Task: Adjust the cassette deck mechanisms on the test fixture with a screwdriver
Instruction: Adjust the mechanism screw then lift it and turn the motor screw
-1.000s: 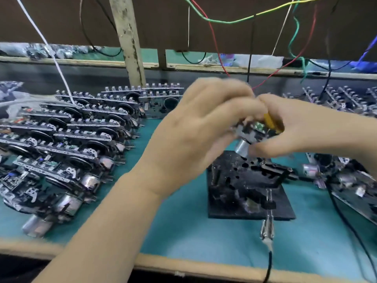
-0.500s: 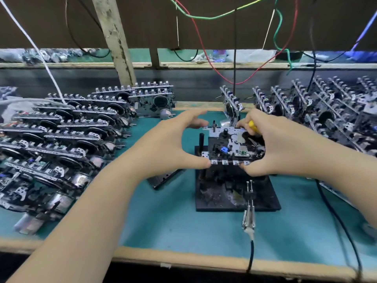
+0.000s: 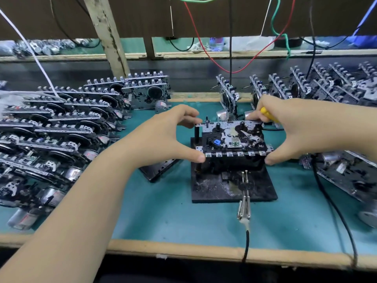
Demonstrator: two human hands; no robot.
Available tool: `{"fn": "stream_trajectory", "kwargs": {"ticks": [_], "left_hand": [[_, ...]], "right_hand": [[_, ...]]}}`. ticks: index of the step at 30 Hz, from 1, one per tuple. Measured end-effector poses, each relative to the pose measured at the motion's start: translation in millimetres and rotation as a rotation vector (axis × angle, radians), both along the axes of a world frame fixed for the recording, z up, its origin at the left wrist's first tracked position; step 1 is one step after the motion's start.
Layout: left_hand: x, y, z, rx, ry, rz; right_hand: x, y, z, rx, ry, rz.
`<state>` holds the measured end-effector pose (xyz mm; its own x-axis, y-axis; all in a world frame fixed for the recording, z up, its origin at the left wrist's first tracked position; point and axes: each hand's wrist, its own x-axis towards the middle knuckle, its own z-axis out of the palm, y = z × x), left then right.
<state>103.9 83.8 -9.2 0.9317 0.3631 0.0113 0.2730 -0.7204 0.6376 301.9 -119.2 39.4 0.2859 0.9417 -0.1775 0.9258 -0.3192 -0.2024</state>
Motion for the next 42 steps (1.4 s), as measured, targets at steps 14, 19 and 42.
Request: {"fn": "stream_trajectory", "kwargs": {"ticks": [14, 19, 42], "left_hand": [[0, -7, -1, -0.03, 0.0, 0.016], [-28, -3, -10, 0.368, 0.352, 0.156], [19, -44, 8, 0.244, -0.109, -0.154]], "right_hand": [[-5, 3, -2, -0.009, -0.043, -0.076], [-5, 3, -4, 0.0, -0.05, -0.067], [-38, -24, -22, 0.532, 0.209, -0.144]]}}
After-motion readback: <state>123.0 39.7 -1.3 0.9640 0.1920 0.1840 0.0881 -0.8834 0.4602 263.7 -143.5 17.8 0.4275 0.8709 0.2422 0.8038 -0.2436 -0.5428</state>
